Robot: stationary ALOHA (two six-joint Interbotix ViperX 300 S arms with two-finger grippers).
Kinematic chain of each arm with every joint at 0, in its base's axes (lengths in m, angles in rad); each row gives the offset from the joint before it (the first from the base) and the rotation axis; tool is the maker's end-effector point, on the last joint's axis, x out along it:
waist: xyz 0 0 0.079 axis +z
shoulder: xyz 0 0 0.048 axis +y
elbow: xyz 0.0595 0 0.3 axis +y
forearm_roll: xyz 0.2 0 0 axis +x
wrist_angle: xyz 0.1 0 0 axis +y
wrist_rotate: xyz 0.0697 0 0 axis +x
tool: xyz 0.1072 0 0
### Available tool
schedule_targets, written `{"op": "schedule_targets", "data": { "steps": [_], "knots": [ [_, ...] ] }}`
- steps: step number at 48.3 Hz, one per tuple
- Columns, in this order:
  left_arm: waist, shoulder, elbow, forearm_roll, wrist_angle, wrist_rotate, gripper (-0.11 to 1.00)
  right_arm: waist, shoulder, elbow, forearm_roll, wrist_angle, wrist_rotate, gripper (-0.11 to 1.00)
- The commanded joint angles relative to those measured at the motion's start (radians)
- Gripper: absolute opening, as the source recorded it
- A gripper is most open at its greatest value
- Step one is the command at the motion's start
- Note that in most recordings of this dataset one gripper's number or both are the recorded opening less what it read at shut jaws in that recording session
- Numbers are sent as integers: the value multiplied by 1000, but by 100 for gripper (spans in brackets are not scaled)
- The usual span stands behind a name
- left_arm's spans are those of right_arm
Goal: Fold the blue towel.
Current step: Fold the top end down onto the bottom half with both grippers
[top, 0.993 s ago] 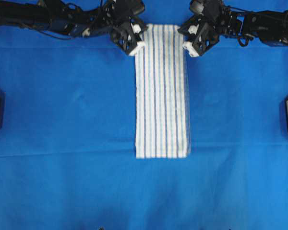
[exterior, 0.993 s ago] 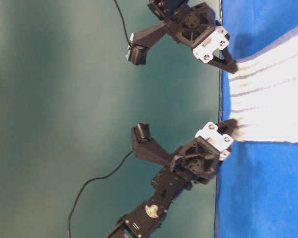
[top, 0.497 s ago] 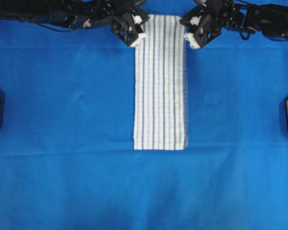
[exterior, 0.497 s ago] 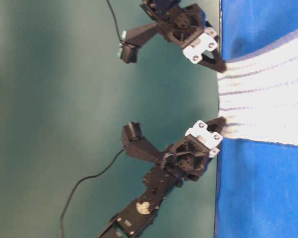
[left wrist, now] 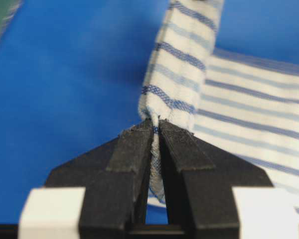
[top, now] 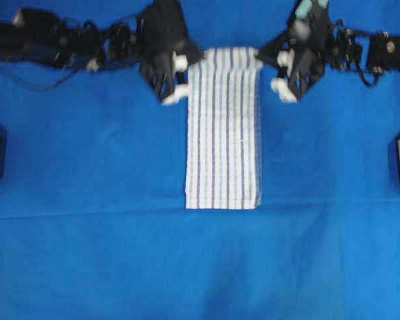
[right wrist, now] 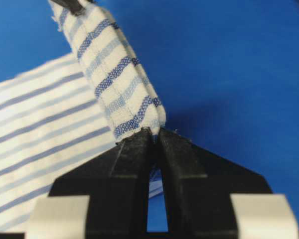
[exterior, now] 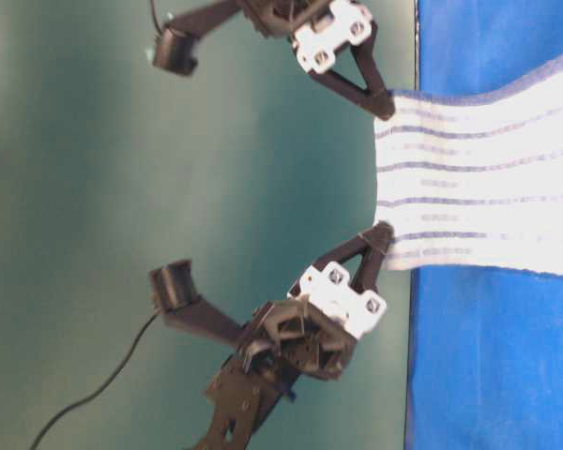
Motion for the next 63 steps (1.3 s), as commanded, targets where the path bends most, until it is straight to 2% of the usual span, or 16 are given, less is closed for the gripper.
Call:
{"op": "schedule_targets", "data": {
  "steps": [1,10,23,37,44,51,63],
  "knots": [
    [-37,-48,21,2,-18,-3,2,51,-58,18,18,25,-2,7],
    [-149,-60,63,2,-32,-17,2,172,-89,63,64,63,-2,7],
    [-291,-60,83,2,-29,-35,2,354,-81,72,140,91,0,7],
    [-403,-35,95,-2,-34,-40,2,491,-41,67,225,100,-2,7],
    [-417,3,94,-3,-34,-46,2,525,3,61,249,97,-2,7],
    [-419,21,91,-3,-35,-87,2,535,35,52,272,95,-2,7],
    [-422,21,97,-3,-35,-109,2,537,51,40,275,97,-2,7]
  ]
}}
